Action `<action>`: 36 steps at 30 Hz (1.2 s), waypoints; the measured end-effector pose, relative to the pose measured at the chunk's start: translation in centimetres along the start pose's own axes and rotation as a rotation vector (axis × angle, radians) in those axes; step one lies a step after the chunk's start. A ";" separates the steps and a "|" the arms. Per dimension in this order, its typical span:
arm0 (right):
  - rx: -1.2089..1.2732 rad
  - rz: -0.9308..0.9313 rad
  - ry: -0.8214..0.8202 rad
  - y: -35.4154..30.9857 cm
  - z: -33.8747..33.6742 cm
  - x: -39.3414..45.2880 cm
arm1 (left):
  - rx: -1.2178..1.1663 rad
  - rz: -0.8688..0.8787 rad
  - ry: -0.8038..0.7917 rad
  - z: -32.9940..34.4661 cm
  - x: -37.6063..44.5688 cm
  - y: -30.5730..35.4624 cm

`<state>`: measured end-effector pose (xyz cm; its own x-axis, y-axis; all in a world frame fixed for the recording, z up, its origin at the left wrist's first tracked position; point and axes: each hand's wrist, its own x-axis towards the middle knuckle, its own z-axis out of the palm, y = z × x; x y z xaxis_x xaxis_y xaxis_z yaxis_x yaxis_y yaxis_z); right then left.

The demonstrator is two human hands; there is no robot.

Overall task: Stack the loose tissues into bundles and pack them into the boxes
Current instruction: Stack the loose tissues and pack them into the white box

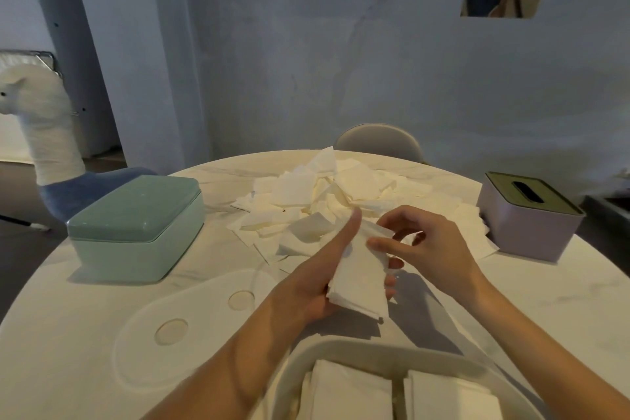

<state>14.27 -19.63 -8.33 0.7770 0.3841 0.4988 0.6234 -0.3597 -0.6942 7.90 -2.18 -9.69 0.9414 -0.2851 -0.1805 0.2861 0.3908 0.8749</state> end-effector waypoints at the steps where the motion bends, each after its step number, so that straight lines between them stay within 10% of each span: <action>1: -0.027 -0.001 -0.023 0.0 0.0 0.0 | 0.041 -0.002 -0.014 0.1 -0.2 -0.1; 8: -0.030 0.090 -0.299 -0.9 -2.1 0.2 | 0.351 0.094 -0.092 -0.9 -0.7 0.8; 13: 0.107 0.267 -0.233 0.6 -3.1 -2.4 | 0.615 0.408 0.170 -1.6 0.1 -0.1; 26: 0.633 0.357 -0.102 1.4 1.8 -4.8 | 0.396 0.522 0.504 2.7 2.0 -3.2; 36: 0.096 0.092 -0.068 1.7 1.8 -4.5 | 0.373 0.570 0.571 1.6 2.5 -3.2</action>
<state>11.64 -20.40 -12.69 0.8207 0.4113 0.3965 0.5361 -0.3146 -0.7833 9.02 -5.57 -12.20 0.8970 0.3846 0.2178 -0.2363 0.0010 0.9717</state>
